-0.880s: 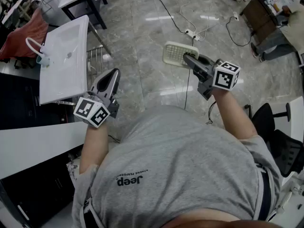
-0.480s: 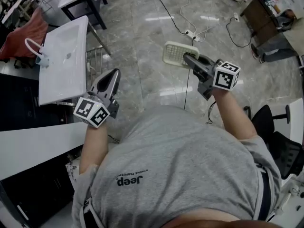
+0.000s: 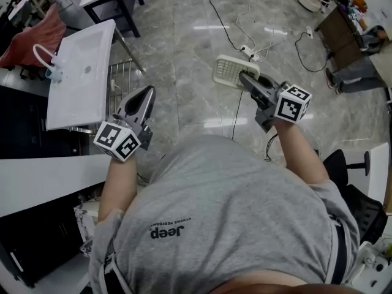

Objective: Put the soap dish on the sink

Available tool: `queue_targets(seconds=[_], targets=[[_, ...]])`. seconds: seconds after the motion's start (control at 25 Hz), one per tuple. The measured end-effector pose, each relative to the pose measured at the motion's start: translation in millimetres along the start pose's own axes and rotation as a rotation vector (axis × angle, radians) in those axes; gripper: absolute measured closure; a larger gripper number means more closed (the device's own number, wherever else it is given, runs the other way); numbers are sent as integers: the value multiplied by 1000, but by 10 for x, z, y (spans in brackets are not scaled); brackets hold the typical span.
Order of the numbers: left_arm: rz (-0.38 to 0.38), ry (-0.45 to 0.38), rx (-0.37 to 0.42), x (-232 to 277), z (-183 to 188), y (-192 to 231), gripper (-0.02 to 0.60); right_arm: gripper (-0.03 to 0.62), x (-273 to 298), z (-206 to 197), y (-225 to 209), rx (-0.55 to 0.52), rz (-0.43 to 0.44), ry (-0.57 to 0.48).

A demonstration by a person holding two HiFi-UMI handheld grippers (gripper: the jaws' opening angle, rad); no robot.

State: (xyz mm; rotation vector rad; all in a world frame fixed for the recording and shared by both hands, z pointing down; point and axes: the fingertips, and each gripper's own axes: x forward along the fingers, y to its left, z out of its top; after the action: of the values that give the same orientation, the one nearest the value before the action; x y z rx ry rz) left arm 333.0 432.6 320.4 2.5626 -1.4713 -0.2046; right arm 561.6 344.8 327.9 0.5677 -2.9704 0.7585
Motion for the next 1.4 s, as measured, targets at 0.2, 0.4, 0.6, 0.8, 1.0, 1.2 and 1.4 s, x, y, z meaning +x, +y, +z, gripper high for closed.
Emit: queue_targets(seconds=[0.2,0.4,0.6,0.8,1.0,1.2,1.4], targets=[[23,-12,-20,263,-26,-58,568,522,-133,120,-236,-26,4,-4],[39,-10,-47,517,-56,-60,568,522,-209,196,-501,-38,1,-2],[38,-4,-37,622,-19,207,568,522,-17,241,-661,-12,7,-12],[7,-8,-66,801,-56,695,568,520,432,326,-864,-12,-15,-3],[-52,-15,-69,1081,20,1490,568,520,1157,532,-1087,-30,-43,-6],[-120,-1,-78,1381,345,2503,568,520,2107,971,-1285,-25,-87,-25],[-170,15,-65,1571,609,3393,568,520,3043,1359,-1461,-25,-106,-49]])
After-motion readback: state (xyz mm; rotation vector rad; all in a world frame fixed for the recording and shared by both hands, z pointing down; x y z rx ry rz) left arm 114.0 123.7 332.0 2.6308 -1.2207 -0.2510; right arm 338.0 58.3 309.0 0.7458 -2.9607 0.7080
